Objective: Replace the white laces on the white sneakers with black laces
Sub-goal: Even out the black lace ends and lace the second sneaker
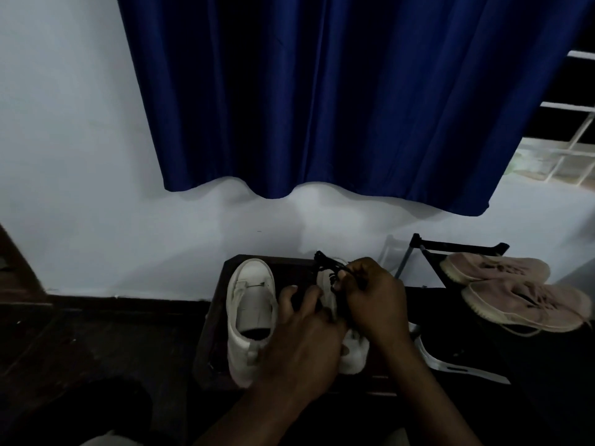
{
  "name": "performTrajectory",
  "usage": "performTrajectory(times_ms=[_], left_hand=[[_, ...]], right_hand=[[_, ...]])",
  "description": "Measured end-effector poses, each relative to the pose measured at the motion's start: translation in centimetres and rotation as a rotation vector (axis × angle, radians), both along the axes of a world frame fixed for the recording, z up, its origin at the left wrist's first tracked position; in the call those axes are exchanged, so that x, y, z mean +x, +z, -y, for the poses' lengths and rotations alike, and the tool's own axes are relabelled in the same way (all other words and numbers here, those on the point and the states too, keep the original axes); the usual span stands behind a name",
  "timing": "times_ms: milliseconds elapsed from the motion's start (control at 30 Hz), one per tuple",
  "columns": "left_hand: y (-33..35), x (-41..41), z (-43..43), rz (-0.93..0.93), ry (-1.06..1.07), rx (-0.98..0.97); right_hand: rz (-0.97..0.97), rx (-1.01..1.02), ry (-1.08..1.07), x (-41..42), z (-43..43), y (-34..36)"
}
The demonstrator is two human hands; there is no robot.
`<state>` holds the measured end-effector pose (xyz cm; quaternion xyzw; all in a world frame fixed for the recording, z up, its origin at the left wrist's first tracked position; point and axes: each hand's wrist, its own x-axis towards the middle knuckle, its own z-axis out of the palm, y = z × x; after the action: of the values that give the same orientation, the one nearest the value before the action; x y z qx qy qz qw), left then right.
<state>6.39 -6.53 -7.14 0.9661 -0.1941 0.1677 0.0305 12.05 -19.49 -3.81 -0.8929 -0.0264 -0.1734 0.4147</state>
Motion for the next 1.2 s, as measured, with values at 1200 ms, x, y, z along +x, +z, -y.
performTrajectory(times_ms=[1200], left_hand=[[-1.2, 6.6, -14.1, -0.359, 0.084, -1.075]], right_hand=[[-0.192, -0.229, 0.088, 3.8, -7.3, -6.8]])
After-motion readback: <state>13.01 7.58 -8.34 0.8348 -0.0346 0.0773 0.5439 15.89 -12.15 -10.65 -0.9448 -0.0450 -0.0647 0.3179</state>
